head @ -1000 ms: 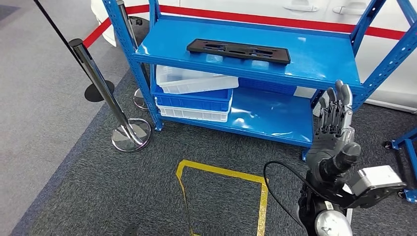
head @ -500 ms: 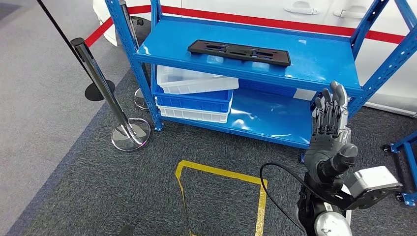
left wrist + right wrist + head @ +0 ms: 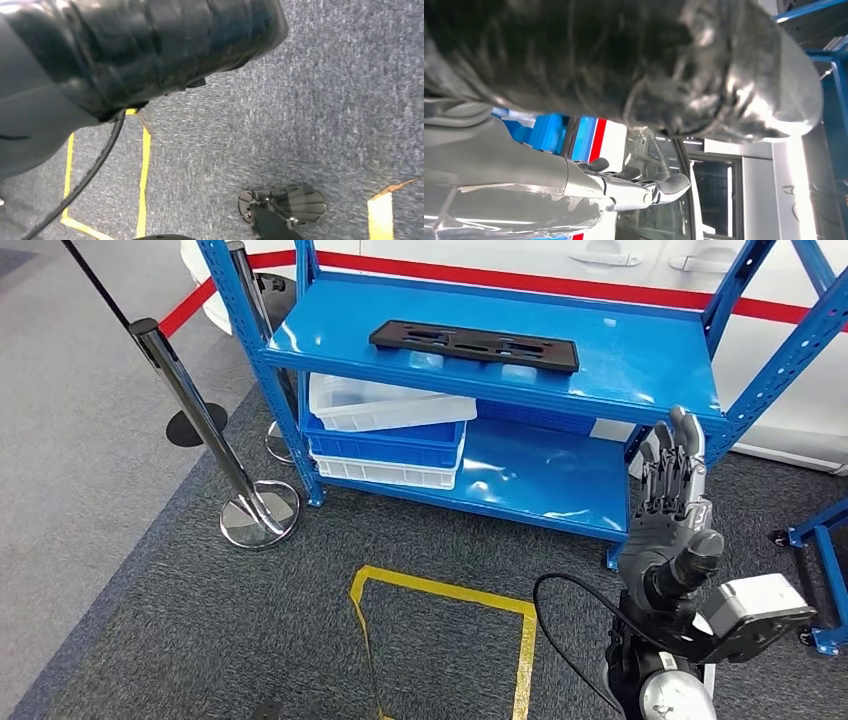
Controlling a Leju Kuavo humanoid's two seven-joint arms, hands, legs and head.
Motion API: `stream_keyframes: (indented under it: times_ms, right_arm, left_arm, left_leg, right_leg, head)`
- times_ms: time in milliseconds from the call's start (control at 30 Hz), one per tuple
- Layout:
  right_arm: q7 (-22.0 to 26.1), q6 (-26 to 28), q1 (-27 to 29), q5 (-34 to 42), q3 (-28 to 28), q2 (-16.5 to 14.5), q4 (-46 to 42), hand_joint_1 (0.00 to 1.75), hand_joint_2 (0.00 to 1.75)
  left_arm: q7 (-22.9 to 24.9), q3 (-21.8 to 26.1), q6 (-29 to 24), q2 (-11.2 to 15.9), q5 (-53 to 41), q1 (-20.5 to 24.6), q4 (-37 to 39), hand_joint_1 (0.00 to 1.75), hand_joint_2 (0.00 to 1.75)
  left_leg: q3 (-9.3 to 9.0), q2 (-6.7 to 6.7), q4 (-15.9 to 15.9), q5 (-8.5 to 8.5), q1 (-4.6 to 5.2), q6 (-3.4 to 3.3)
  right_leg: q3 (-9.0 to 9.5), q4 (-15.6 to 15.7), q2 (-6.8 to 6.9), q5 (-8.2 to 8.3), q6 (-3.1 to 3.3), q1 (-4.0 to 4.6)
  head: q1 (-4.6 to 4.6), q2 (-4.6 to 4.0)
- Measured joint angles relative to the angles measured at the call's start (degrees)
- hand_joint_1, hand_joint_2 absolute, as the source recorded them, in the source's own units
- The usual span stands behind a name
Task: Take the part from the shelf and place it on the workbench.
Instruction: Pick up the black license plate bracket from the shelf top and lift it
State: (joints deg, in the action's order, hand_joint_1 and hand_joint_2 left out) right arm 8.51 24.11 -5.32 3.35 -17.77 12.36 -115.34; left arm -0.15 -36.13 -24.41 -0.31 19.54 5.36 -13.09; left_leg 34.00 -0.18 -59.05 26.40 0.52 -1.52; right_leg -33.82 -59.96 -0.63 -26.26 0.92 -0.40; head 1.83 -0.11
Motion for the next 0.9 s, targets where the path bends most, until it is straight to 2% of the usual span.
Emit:
stream_keyframes:
  times_ms: [100,133,167,233,267,300,333,367,400,433,467,500,633,700,767,800,833,867,900]
  right_arm:
    - [-0.1,0.2,0.1,0.0,0.0,0.1,0.0,0.0,0.0]
    - [0.0,0.3,0.1,0.0,0.0,0.1,0.0,0.0,0.0]
    - [0.0,0.4,0.1,0.0,0.0,0.2,0.0,0.0,0.0]
    - [-0.1,0.4,0.3,0.0,-0.1,0.4,0.0,0.0,0.0]
    - [-0.1,0.5,0.4,0.0,-0.1,0.4,0.0,0.0,0.0]
    - [-0.1,0.5,0.5,0.0,-0.1,0.5,0.0,0.0,0.0]
    - [-0.1,0.5,0.6,-0.1,-0.1,0.5,0.0,0.0,0.0]
    - [-0.1,0.5,0.6,-0.1,-0.1,0.5,0.0,0.0,0.0]
    - [-0.1,0.5,0.6,-0.1,-0.1,0.6,0.0,0.0,0.0]
    - [-0.1,0.5,0.6,-0.1,-0.1,0.6,0.0,0.0,0.0]
    - [-0.2,0.5,0.6,-0.1,-0.1,0.6,0.0,0.0,0.0]
    - [-0.2,0.5,0.6,-0.1,-0.1,0.6,0.0,0.0,0.0]
    - [-0.3,0.5,0.7,-0.1,-0.1,0.7,0.0,0.0,0.0]
    - [-0.6,-0.2,0.7,0.1,-0.1,0.7,0.0,0.0,0.0]
    - [-1.3,-2.0,0.7,0.8,-0.3,0.9,0.0,0.0,0.0]
    - [-1.7,-3.2,0.7,1.1,-0.4,1.1,0.0,0.0,0.0]
    - [-2.1,-4.2,0.7,1.4,-0.6,1.3,0.0,0.0,0.0]
    - [-2.4,-5.1,0.7,1.6,-0.9,1.6,0.0,0.0,0.0]
    - [-2.7,-5.7,0.7,1.8,-1.0,1.8,0.0,0.0,0.0]
  left_arm:
    - [0.0,0.0,0.1,0.0,0.0,-0.1,0.0,0.0,0.0]
    - [0.0,0.0,0.1,-0.1,0.0,-0.1,0.0,0.0,0.0]
    - [0.0,0.0,0.1,-0.1,0.0,-0.1,0.0,0.0,0.0]
    - [0.0,0.0,0.2,-0.1,0.0,0.0,0.0,0.0,0.0]
    - [0.0,0.0,0.2,-0.1,0.0,0.0,0.0,0.0,0.0]
    - [0.0,0.0,0.2,-0.1,0.0,-0.1,0.0,0.0,0.0]
    - [0.0,0.0,0.2,-0.2,0.0,-0.1,0.0,0.0,0.0]
    - [0.0,0.0,0.2,-0.2,0.0,-0.2,0.0,0.0,0.0]
    - [0.0,0.0,0.3,-0.2,0.0,-0.2,0.0,0.0,0.0]
    - [0.0,0.0,0.3,-0.3,0.0,-0.2,0.0,0.0,0.0]
    - [-0.1,-0.1,0.2,-0.3,0.1,-0.1,0.0,0.0,0.0]
    - [-0.1,-0.1,0.2,-0.3,0.1,-0.1,0.0,0.0,0.0]
    - [-0.1,-0.1,0.2,-0.3,0.2,0.0,0.0,0.0,0.0]
    - [-0.1,-0.1,0.3,-0.3,0.2,0.0,0.0,0.0,0.0]
    - [-0.2,-0.1,0.5,-0.4,0.1,0.0,0.0,0.0,0.0]
    - [-0.2,-0.1,0.6,-0.4,0.0,-0.1,0.0,0.0,0.0]
    - [-0.2,-0.1,0.7,-0.4,0.0,-0.1,0.0,0.0,0.0]
    - [-0.3,-0.1,0.7,-0.3,0.0,-0.2,0.0,0.0,0.0]
    - [-0.4,-0.1,0.7,-0.3,-0.1,-0.2,0.0,0.0,0.0]
  left_leg:
    - [-0.51,0.05,1.1,-0.29,0.01,-0.47]
    - [-0.82,0.12,1.7,-0.52,-0.14,-0.72]
    - [-1.13,0.18,2.1,-0.73,-0.31,-0.99]
    - [-1.34,0.23,2.3,-0.73,-0.35,-1.34]
    - [-1.34,0.22,2.2,-0.63,-0.35,-1.43]
    - [-1.36,0.21,2.1,-0.5,-0.36,-1.44]
    - [-1.43,0.18,2.0,-0.32,-0.41,-1.35]
    - [-1.52,0.14,1.7,-0.06,-0.5,-1.2]
    - [-1.59,0.09,1.3,0.28,-0.58,-0.95]
    - [-1.5,0.03,0.8,0.7,-0.55,-0.58]
    - [-1.32,-0.03,0.3,1.04,-0.5,-0.24]
    - [-1.11,-0.07,-0.1,1.29,-0.41,0.09]
    - [-0.59,-0.04,-1.3,2.16,-0.6,1.1]
    - [1.88,0.01,-6.2,4.58,-0.75,1.61]
    - [6.03,0.02,-13.6,7.23,-0.83,1.82]
    - [7.53,0.01,-15.9,7.46,-0.85,1.77]
    - [8.1,0.01,-16.2,6.65,-0.83,1.61]
    - [7.53,0.01,-14.2,4.79,-0.78,1.34]
    - [6.03,0.0,-10.5,2.37,-0.67,0.96]
  right_leg:
    - [0.04,0.1,0.04,-0.07,-0.79,-0.12]
    - [-0.28,-0.7,0.08,-0.7,-1.01,-0.11]
    - [-1.13,-2.7,0.12,-1.93,-1.19,-0.11]
    - [-4.43,-9.5,0.17,-5.32,-1.46,-0.21]
    - [-6.17,-12.9,0.17,-6.48,-1.62,-0.28]
    - [-7.28,-14.8,0.17,-6.68,-1.79,-0.39]
    - [-7.3,-14.5,0.18,-5.69,-1.97,-0.54]
    - [-6.25,-12.1,0.22,-3.79,-2.15,-0.73]
    - [-4.6,-8.3,0.27,-1.76,-2.32,-0.95]
    - [-2.97,-4.8,0.32,-0.4,-2.43,-1.01]
    - [-1.84,-2.4,0.32,0.26,-2.27,-1.02]
    - [-1.37,-1.3,0.29,0.24,-2.03,-0.93]
    - [-1.12,-1.1,0.11,0.0,-0.56,-0.75]
    - [-0.89,-1.0,0.2,-0.1,-0.04,-0.77]
    - [-0.81,-1.0,0.24,-0.27,0.29,-0.57]
    - [-0.74,-1.0,0.21,-0.36,0.4,-0.45]
    - [-0.61,-1.0,0.14,-0.46,0.47,-0.35]
    - [-0.4,-1.0,0.08,-0.58,0.5,-0.27]
    - [-0.14,-0.9,0.02,-0.74,0.46,-0.23]
  head:
    - [-0.07,0.01]
    - [-0.11,0.01]
    - [-0.15,0.01]
    - [-0.19,0.0]
    - [-0.2,0.0]
    - [-0.2,0.0]
    - [-0.2,0.0]
    - [-0.21,0.0]
    - [-0.22,0.0]
    - [-0.25,0.0]
    - [-0.25,0.01]
    - [-0.21,0.01]
    - [-0.04,0.0]
    - [0.15,0.0]
    - [0.26,0.0]
    - [0.26,0.0]
    - [0.27,0.0]
    - [0.26,0.0]
    - [0.27,0.0]
